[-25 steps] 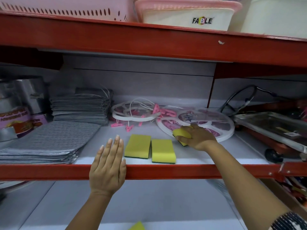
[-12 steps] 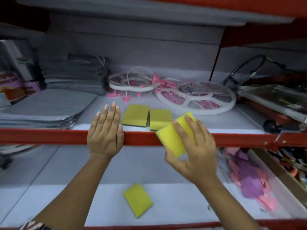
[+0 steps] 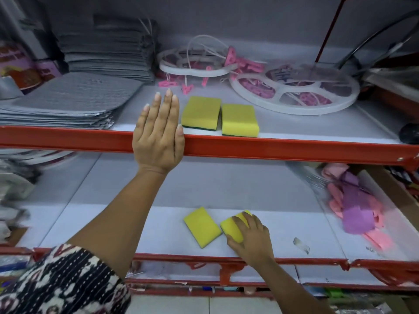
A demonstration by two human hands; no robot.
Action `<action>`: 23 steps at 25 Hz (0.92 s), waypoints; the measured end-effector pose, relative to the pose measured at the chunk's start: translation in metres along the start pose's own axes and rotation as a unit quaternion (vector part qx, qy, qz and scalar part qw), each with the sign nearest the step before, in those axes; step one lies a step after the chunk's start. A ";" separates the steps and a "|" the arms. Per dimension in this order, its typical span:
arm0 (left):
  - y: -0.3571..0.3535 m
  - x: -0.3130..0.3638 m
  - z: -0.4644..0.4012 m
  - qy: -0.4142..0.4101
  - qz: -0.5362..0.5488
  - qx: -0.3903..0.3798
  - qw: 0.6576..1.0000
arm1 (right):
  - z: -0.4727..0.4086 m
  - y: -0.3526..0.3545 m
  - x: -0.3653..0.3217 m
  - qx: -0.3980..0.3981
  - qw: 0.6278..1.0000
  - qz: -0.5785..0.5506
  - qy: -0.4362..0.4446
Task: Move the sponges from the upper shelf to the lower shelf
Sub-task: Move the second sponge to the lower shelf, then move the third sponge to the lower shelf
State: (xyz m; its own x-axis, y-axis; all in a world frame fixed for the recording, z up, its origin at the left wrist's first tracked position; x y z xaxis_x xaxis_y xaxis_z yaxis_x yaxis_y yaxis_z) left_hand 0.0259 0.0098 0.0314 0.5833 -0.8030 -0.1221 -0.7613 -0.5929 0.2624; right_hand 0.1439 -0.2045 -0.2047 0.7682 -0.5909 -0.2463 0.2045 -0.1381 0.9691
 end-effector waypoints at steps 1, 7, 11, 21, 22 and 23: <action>0.000 0.000 0.000 0.000 0.000 -0.001 1.000 | -0.005 -0.009 0.005 -0.030 0.999 0.010 -0.010; 0.000 0.000 -0.001 -0.001 -0.001 -0.008 1.000 | -0.007 -0.016 0.006 -0.044 0.999 0.029 -0.013; 0.000 -0.001 -0.002 0.003 -0.002 -0.017 1.000 | 0.004 0.045 -0.021 0.199 0.979 0.015 0.052; 0.002 0.000 -0.003 0.010 0.007 -0.021 1.000 | -0.021 0.272 -0.104 0.451 0.875 -0.074 0.160; 0.002 0.000 -0.004 0.010 0.006 -0.021 1.000 | -0.032 0.285 -0.110 0.407 0.900 -0.063 0.145; 0.002 0.000 -0.004 0.010 0.006 -0.024 1.000 | -0.043 0.291 -0.114 0.353 0.927 -0.039 0.121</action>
State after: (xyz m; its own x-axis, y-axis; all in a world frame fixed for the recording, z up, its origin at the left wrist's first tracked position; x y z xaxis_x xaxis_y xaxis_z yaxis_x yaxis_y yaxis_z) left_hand 0.0252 0.0090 0.0361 0.5802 -0.8083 -0.1000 -0.7539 -0.5795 0.3097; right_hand 0.1418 -0.1426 0.1050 0.8985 -0.3743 -0.2293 -0.1175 -0.7085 0.6958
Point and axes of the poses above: each hand's wrist, its own z-axis away from the middle knuckle, its own y-axis out of the back of the hand, x = y × z, the point moved 5 cm from there along -z, towards the middle knuckle, and after that the axes turned 1 degree about y, right-handed, at the moved point
